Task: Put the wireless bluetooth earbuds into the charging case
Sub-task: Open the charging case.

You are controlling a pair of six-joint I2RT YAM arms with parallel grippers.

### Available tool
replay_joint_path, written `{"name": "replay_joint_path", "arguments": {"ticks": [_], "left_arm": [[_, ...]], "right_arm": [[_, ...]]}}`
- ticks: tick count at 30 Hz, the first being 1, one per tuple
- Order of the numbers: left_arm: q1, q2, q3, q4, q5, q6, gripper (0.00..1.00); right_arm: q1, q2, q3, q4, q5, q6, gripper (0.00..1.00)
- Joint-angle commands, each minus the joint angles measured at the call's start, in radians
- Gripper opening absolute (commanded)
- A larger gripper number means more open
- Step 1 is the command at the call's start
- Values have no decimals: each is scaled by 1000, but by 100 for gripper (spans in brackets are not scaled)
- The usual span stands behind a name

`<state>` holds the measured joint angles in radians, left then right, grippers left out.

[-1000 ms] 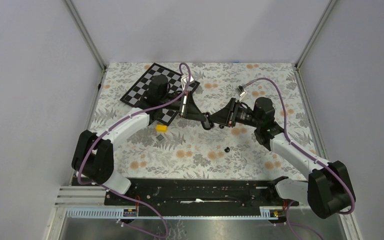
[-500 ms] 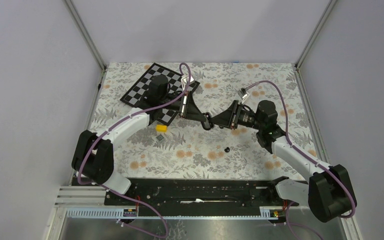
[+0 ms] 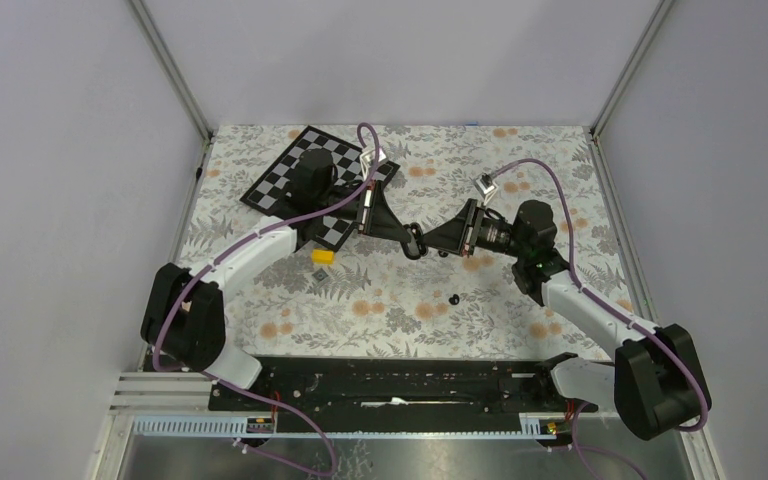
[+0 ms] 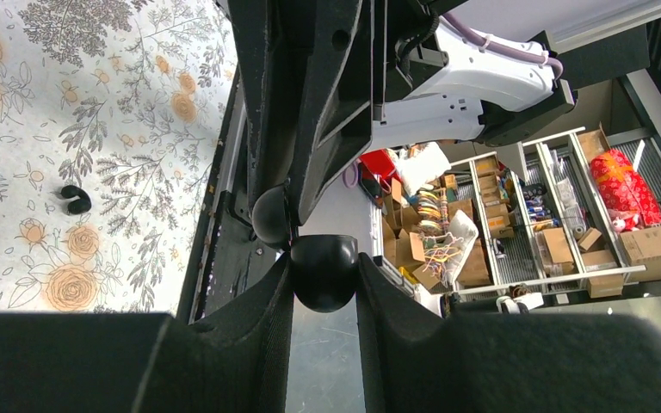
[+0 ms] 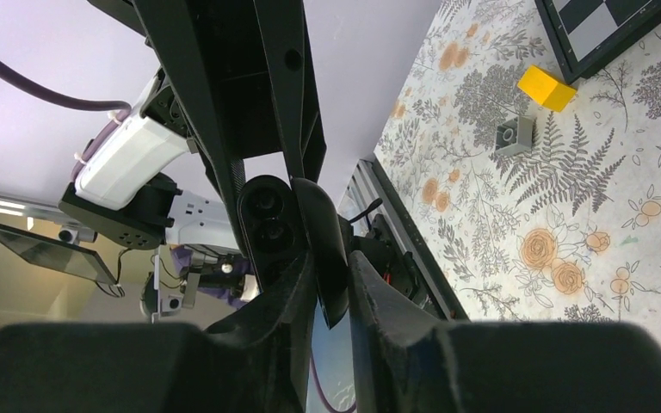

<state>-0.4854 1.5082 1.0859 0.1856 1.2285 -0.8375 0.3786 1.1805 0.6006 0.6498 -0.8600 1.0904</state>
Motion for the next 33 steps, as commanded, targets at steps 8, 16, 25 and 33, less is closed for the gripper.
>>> {"name": "replay_joint_path", "arguments": {"ticks": [8,16,25,33], "left_arm": [[-4,-28,14,91,22,-14,19],[-4,4,18,87,26,-26,73],[-4,11,44,-11,15,41,92],[7,1,119,-248,-48,193,92]], "right_arm": [[-1,-42,76,-163,-5,-140,0],[0,-58,192,-410,20,-320,0],[-1,-59,266,-574,70,-440,0],[-1,-80,369,-816,213,-596,0]]}}
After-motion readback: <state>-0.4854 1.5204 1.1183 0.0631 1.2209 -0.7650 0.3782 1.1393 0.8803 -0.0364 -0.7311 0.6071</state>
